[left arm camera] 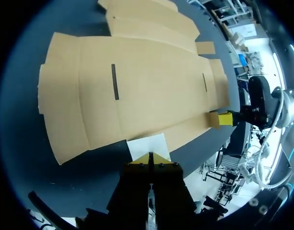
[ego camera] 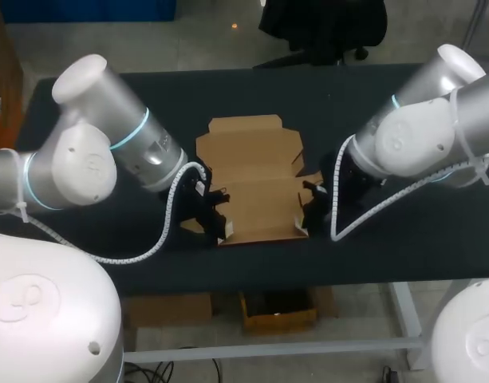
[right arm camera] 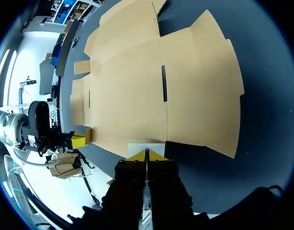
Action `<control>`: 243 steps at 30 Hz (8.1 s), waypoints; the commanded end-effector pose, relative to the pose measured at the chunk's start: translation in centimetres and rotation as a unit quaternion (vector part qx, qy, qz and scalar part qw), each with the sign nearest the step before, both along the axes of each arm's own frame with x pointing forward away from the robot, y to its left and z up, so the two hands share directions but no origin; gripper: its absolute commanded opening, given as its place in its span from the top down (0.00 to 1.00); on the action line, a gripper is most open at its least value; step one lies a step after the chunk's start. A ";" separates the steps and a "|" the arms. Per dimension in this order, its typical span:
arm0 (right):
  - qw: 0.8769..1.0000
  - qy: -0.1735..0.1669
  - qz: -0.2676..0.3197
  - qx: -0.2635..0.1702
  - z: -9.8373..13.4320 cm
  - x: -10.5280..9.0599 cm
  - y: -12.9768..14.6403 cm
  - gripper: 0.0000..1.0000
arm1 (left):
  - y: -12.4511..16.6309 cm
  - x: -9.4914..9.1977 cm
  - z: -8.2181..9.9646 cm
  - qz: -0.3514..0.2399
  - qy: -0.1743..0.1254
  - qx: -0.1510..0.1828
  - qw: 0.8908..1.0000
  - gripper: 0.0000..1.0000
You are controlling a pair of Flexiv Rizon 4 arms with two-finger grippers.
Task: Assemble the packaging by folding the flat box into shape, placing the metal phone stand inside, and closing the box properly
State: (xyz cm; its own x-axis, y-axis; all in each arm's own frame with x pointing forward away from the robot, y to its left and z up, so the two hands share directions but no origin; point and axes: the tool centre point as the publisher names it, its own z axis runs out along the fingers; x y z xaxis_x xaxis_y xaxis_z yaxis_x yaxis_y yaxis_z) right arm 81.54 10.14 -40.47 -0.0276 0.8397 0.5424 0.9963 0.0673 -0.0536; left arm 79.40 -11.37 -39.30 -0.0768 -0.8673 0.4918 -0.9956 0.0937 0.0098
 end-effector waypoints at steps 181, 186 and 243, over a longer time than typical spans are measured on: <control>0.984 -0.025 -0.016 0.179 5.6 19.4 -8.5 0.00 | 12.9 19.2 14.1 -0.010 -0.101 -0.100 0.990 0.00; 0.984 -0.025 -0.016 0.179 5.6 19.4 -8.5 0.00 | 12.9 19.5 14.1 -0.010 -0.099 -0.102 0.990 0.00; 0.979 -0.004 -0.003 0.202 0.4 24.5 -1.7 0.56 | 13.1 19.5 13.2 -0.013 -0.104 -0.127 0.986 0.00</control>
